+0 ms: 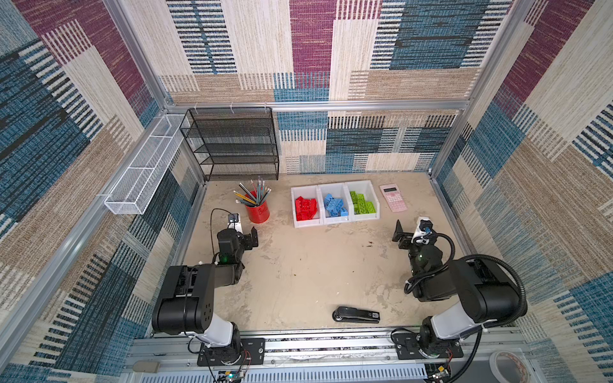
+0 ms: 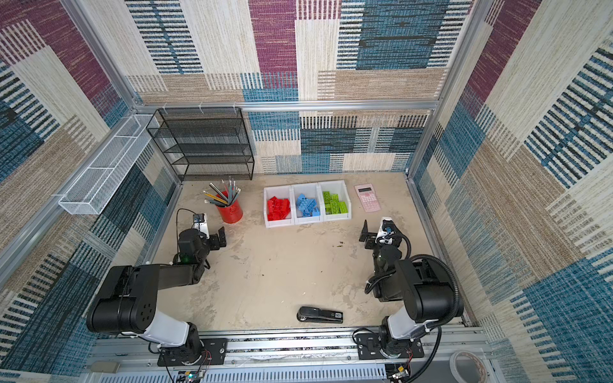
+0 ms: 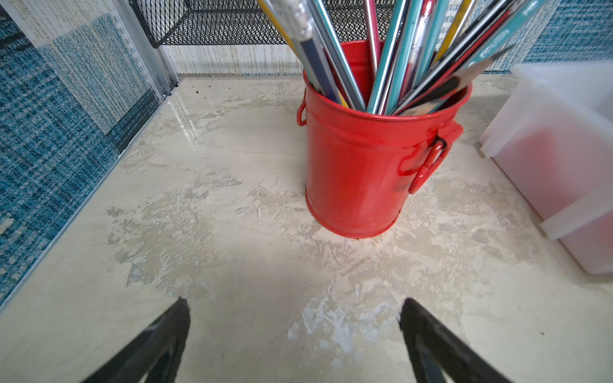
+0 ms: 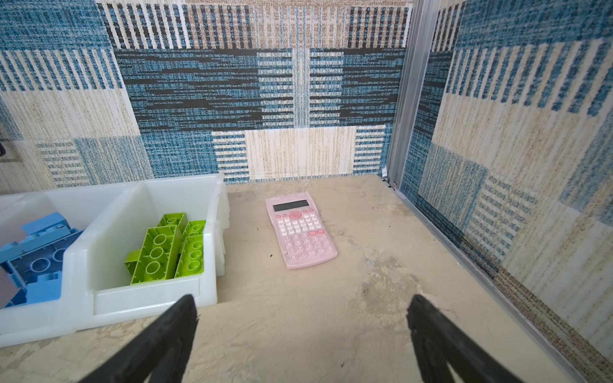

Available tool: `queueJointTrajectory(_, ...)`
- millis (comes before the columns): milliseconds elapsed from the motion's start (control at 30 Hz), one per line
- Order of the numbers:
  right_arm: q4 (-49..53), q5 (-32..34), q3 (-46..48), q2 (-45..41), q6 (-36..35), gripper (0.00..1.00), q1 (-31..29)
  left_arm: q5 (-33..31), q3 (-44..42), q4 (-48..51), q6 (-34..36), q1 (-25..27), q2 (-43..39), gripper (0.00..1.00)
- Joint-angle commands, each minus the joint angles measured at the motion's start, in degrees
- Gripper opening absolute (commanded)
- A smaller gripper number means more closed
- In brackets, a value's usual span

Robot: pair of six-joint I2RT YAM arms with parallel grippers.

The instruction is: Sort the legos into containers by color

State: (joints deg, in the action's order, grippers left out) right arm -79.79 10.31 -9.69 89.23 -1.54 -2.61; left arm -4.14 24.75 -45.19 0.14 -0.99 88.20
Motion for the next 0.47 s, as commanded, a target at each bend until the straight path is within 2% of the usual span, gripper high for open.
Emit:
queueJointTrajectory(0, -1.59, 0.29, 0.12, -0.10, 0.13, 1.00, -0.11, 0.45, 0.16, -0.65, -0.14, 0.03, -0.13, 0.99)
queueJointTrajectory(433, -1.43, -0.83, 0.03, -0.03, -0.30, 1.00, -0.29, 0.54, 0.16, -0.70, -0.14, 0.07, -0.14, 0.99)
